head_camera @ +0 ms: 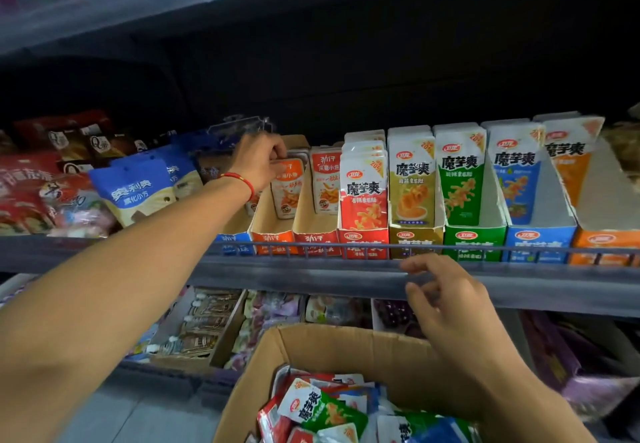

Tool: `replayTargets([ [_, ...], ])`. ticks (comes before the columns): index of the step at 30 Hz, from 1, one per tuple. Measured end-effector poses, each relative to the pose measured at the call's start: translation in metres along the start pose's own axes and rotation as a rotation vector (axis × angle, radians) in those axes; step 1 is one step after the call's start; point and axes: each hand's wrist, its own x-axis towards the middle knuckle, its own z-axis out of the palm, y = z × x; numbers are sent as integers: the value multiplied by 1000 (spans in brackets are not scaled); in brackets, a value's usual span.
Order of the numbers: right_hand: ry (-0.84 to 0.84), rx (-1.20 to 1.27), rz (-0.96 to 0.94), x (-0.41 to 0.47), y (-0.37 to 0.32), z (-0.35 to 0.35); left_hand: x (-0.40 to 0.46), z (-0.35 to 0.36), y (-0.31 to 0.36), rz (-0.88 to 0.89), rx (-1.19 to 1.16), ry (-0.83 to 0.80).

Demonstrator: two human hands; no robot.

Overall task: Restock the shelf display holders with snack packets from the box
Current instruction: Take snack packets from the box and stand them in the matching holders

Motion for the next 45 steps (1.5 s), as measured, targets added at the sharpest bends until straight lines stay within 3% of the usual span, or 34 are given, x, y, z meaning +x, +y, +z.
replayTargets([
  [5, -262, -131, 14, -11, 9, 2, -64, -8, 4, 35, -178, 236],
  [8, -501, -273, 61, -18, 18, 17, -142, -9, 17, 140, -324, 183],
  [11, -715, -384, 53, -34, 31, 50, -217, 7, 22, 200, -466, -71],
  [15, -898, -441, -7, -53, 48, 107, -266, 41, 11, 252, -235, -720],
  [18, -857, -519, -69, -56, 57, 138, -272, 49, -1, 222, -186, -867],
  [23, -748, -735, -173, -66, 73, 173, -272, 52, -11, 135, -205, -798],
  [33, -615, -639, -222, -78, 80, 185, -275, 42, -12, 96, -267, -759],
  [37, -569, -459, -19, -68, 69, 163, -271, 42, -12, -20, -344, -666],
  [42, -414, -89, 206, -58, 45, 102, -266, 36, -6, -264, -530, -395],
  [45, -336, 376, 402, -65, 27, 69, -273, 36, 12, -422, -759, -556],
])
